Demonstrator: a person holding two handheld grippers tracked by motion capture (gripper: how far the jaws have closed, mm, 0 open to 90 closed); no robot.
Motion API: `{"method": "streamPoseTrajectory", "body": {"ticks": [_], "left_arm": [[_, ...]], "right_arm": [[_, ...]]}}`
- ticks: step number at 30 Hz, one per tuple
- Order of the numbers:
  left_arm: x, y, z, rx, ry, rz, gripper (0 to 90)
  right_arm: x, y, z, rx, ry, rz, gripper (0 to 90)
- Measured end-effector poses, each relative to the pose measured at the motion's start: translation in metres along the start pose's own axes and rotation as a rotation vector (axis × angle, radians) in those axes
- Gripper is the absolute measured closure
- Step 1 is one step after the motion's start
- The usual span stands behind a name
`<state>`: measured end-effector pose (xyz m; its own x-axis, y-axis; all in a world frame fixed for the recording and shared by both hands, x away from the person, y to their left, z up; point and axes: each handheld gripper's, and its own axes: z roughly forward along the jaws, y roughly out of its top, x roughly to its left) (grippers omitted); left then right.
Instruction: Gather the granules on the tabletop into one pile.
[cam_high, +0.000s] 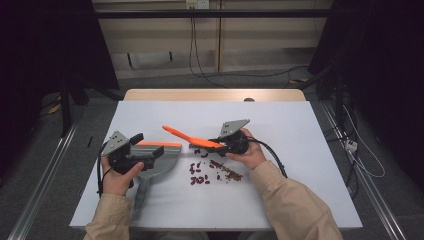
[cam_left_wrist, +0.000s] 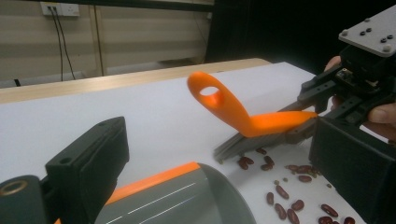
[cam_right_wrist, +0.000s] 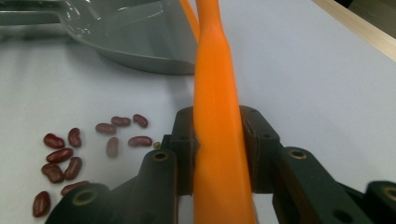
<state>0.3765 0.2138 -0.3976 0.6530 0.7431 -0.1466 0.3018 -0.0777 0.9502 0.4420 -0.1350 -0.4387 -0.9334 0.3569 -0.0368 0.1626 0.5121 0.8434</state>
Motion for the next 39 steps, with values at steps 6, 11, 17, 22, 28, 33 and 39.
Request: {"method": "streamPoseTrajectory", "body": {"ticks": [6,11,17,22,28,33,39], "left_arm": [[0.001,0.000,0.000,0.003,0.005,-0.002,4.9],[0.002,0.000,0.000,0.004,0.008,-0.004,5.0],[0.002,-0.001,0.001,0.009,0.012,-0.005,4.9],[0.001,0.000,0.000,0.002,0.007,-0.006,4.9],[0.001,0.001,-0.001,-0.003,0.007,-0.003,4.8],[0.003,0.001,-0.003,-0.008,0.011,-0.009,4.8],[0.004,0.002,-0.005,-0.008,0.016,-0.008,4.7]], "right_arm": [[0.007,-0.001,-0.005,0.013,0.028,-0.021,69.6],[0.014,-0.002,-0.010,0.023,0.044,-0.039,69.6],[0.024,-0.003,-0.015,0.035,0.057,-0.047,69.7],[0.032,-0.005,-0.020,0.034,0.063,-0.044,69.7],[0.033,-0.006,-0.025,0.036,0.075,-0.028,69.8],[0.036,-0.007,-0.028,0.038,0.080,-0.030,69.8],[0.035,-0.008,-0.031,0.006,0.047,-0.011,70.3]]}}
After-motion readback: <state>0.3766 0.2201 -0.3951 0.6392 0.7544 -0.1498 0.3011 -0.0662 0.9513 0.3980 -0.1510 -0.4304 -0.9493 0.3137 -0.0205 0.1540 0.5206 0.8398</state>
